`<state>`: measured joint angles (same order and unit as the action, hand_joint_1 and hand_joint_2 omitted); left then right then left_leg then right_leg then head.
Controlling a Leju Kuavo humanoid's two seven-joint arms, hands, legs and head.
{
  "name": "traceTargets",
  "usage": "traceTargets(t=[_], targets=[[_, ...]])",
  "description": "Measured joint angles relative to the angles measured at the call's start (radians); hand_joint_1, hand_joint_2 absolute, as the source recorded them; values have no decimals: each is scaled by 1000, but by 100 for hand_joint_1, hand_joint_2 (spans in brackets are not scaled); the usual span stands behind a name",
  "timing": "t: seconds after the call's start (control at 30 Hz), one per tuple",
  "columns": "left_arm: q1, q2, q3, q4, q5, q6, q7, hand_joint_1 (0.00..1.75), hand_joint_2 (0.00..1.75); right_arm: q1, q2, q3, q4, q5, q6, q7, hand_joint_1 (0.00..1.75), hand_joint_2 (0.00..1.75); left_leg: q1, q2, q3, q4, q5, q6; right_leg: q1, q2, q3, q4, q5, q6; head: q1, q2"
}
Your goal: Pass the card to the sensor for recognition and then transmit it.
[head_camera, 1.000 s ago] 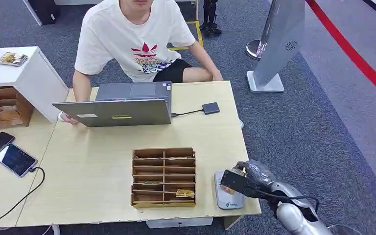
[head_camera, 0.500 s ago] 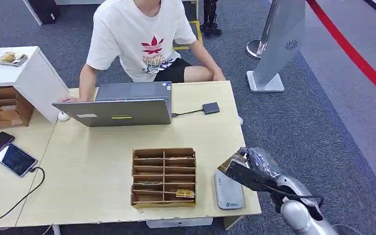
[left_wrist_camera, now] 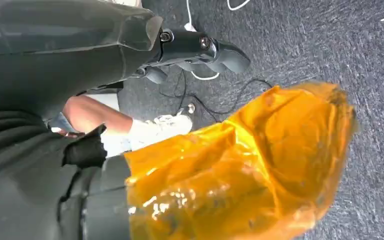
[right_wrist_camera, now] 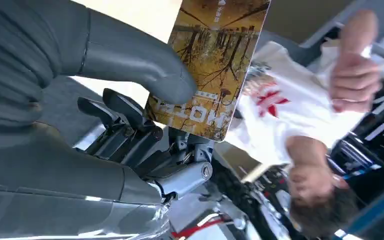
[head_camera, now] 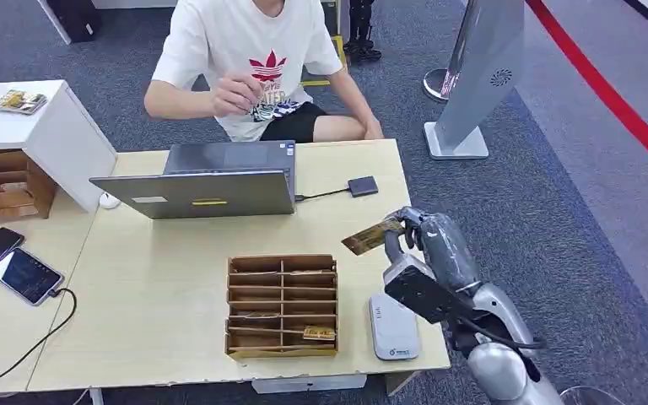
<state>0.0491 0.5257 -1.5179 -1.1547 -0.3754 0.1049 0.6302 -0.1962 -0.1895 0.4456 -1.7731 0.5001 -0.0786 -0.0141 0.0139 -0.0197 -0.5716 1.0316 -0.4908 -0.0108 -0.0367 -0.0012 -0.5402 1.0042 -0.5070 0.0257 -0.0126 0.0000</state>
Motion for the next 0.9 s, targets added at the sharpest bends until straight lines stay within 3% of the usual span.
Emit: traceTargets(t=[0.2, 0.53, 0.87, 0.9], targets=[[-10, 0, 0, 0, -24, -20, 0, 0, 0, -170, 85, 50, 42, -26, 50, 54, 175, 175, 0, 1, 1, 0, 2, 1, 0, 0, -1, 1, 1, 0, 0, 0], [-25, -2, 0, 8, -79, -48, -29, 0, 0, -403, 228, 105, 224, -39, 83, 124, 175, 175, 0, 1, 0, 0, 2, 1, -1, 0, -1, 2, 1, 0, 0, 0], [-37, -11, 0, 40, -99, -60, -72, 0, 0, -522, 333, 140, 388, 13, 76, 168, 175, 175, -2, 0, 0, 0, 3, 2, -2, 0, -2, 2, 1, 0, 0, 0], [-37, -11, 0, 40, -99, -60, -72, 0, 0, -526, 338, 142, 395, 17, 74, 168, 42, 175, -2, 0, 0, 0, 3, 2, -2, 0, -2, 2, 1, 0, 0, 0]])
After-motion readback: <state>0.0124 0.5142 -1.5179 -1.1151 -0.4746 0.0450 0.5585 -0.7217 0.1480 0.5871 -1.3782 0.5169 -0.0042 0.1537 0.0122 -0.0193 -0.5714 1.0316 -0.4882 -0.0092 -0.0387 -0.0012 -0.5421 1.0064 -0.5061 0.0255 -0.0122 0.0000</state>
